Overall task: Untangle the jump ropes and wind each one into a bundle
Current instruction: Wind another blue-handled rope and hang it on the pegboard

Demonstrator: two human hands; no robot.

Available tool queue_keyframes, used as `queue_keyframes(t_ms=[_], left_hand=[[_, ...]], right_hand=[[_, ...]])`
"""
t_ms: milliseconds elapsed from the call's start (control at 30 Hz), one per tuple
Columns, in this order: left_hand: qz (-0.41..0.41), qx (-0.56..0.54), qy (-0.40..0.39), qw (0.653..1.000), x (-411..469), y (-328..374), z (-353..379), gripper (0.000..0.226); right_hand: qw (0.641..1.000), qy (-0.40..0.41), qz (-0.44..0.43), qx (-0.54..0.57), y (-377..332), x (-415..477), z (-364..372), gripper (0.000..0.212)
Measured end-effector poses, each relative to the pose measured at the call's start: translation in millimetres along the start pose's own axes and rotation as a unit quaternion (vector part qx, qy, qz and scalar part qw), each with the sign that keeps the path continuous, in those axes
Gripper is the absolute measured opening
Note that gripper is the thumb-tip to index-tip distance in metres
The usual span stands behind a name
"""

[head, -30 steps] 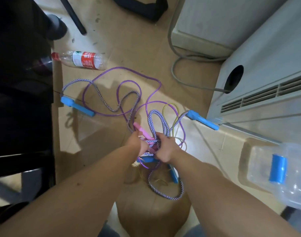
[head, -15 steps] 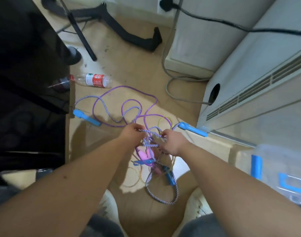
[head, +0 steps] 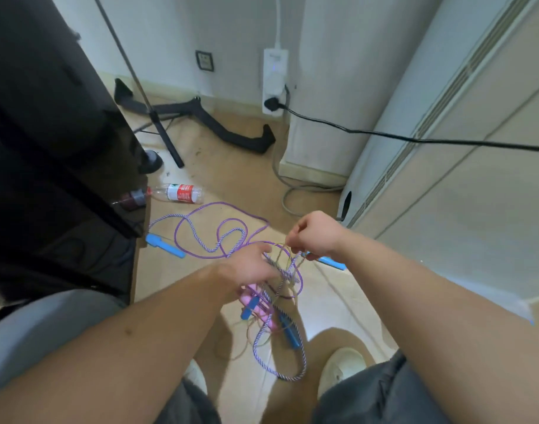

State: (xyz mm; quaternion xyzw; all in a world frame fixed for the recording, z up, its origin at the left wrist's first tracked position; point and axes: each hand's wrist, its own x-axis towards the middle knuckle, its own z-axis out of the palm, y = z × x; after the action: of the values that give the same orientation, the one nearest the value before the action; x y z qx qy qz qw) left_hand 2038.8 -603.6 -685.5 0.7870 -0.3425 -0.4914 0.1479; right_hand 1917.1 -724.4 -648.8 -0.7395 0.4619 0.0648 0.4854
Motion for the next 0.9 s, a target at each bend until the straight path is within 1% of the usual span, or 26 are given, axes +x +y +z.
queue_keyframes(t_ms=[67, 100, 133, 200, 233, 267, 333, 367, 400, 467, 500, 533, 600, 633, 700, 767, 833, 900], left_hand=[[0.038, 0.024, 0.026, 0.999, -12, 10, 1, 0.073], [0.056, 0.027, 0.035, 0.997, -19, 15, 2, 0.070], [0.073, 0.024, 0.044, 0.996, -24, 19, 4, 0.064], [0.100, 0.012, 0.063, 0.993, -33, 26, 7, 0.040], [0.111, 0.000, 0.073, 0.991, -38, 29, 7, 0.029], [0.117, -0.030, 0.079, 0.990, -43, 34, 5, 0.023], [0.130, -0.113, 0.073, 0.982, -57, 46, 0, 0.022], [0.143, -0.135, 0.079, 0.977, -66, 53, -5, 0.023], [0.159, -0.142, 0.091, 0.973, -75, 61, -10, 0.022], [0.183, -0.146, 0.120, 0.965, -93, 75, -24, 0.026], [0.191, -0.148, 0.128, 0.962, -99, 82, -32, 0.030], [0.197, -0.151, 0.133, 0.959, -103, 87, -40, 0.029], [0.210, -0.141, 0.144, 0.957, -110, 97, -53, 0.023], [0.217, -0.119, 0.164, 0.955, -111, 102, -60, 0.024], [0.231, -0.074, 0.217, 0.945, -111, 107, -71, 0.025], [0.233, -0.095, 0.242, 0.937, -111, 108, -81, 0.025], [0.216, -0.102, 0.246, 0.939, -107, 103, -91, 0.028], [0.196, -0.070, 0.221, 0.953, -101, 96, -100, 0.032]], right_hand=[[0.999, 0.012, -0.035, 0.026, -15, -18, -9, 0.016], [0.998, 0.021, -0.053, 0.041, -23, -27, -13, 0.015], [0.995, 0.030, -0.074, 0.057, -30, -35, -17, 0.015], [0.989, 0.048, -0.111, 0.086, -43, -51, -25, 0.014], [0.985, 0.056, -0.127, 0.100, -49, -58, -29, 0.013], [0.981, 0.066, -0.142, 0.113, -54, -65, -32, 0.012], [0.970, 0.100, -0.172, 0.139, -60, -74, -40, 0.006], [0.965, 0.118, -0.182, 0.148, -61, -78, -43, 0.009], [0.963, 0.122, -0.187, 0.151, -61, -81, -46, 0.019], [0.971, 0.089, -0.180, 0.127, -59, -88, -48, 0.041], [0.976, 0.055, -0.172, 0.118, -57, -92, -48, 0.047], [0.977, 0.013, -0.169, 0.129, -54, -95, -46, 0.047], [0.963, -0.063, -0.166, 0.200, -52, -100, -45, 0.038], [0.956, -0.088, -0.171, 0.220, -52, -101, -47, 0.033], [0.959, -0.111, -0.169, 0.199, -53, -96, -50, 0.028], [0.974, -0.089, -0.163, 0.129, -52, -86, -49, 0.022], [0.982, -0.047, -0.168, 0.071, -49, -75, -44, 0.004], [0.983, -0.028, -0.170, 0.065, -51, -65, -40, 0.009]])
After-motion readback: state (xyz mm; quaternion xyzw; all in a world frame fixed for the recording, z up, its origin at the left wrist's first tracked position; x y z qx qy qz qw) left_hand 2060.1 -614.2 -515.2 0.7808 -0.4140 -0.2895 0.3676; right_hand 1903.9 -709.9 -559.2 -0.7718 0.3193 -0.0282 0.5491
